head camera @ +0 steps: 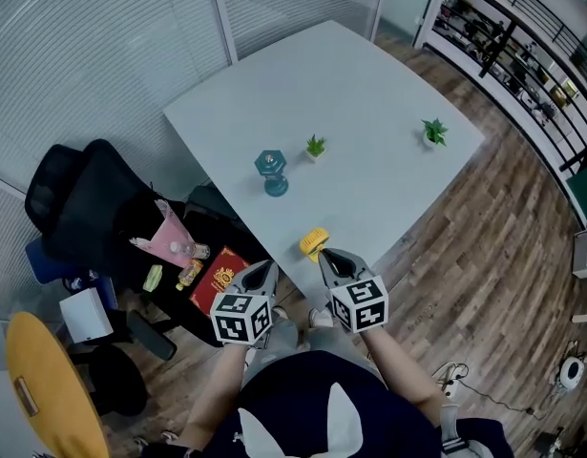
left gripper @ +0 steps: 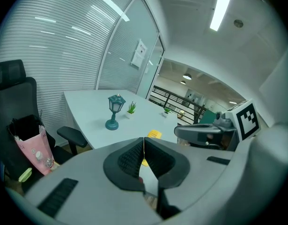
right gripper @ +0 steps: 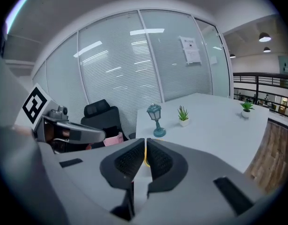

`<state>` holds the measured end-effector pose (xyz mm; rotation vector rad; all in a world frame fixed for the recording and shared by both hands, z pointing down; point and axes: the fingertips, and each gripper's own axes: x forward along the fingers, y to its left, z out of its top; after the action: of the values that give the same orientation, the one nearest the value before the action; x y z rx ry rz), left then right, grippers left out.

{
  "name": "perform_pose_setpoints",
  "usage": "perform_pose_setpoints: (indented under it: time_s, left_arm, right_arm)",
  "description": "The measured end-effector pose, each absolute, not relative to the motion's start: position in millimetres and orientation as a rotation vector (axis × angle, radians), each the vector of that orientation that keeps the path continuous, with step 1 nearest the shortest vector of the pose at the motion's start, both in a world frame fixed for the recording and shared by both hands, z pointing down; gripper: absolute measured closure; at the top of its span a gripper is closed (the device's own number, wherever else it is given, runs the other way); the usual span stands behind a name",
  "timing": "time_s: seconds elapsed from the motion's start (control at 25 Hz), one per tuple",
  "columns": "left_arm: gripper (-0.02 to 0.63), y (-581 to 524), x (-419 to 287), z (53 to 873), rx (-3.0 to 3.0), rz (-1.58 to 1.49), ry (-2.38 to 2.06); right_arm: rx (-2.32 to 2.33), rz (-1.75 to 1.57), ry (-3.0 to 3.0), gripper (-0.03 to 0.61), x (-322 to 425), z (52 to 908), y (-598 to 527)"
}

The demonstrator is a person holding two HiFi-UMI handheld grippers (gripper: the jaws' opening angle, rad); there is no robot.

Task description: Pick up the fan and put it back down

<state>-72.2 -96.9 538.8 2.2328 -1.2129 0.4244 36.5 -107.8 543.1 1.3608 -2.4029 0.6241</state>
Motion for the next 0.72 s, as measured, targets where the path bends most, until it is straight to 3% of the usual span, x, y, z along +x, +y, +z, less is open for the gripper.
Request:
perform_pose_setpoints:
  time_s: [0.72]
  left_arm:
    - [0.592, -104.4, -36.5, 518.1, 2.341, 0.407, -1.079]
  right_arm:
    - [1.453, 0.519, -2.523, 0.575, 39.9, 490.0, -95.1]
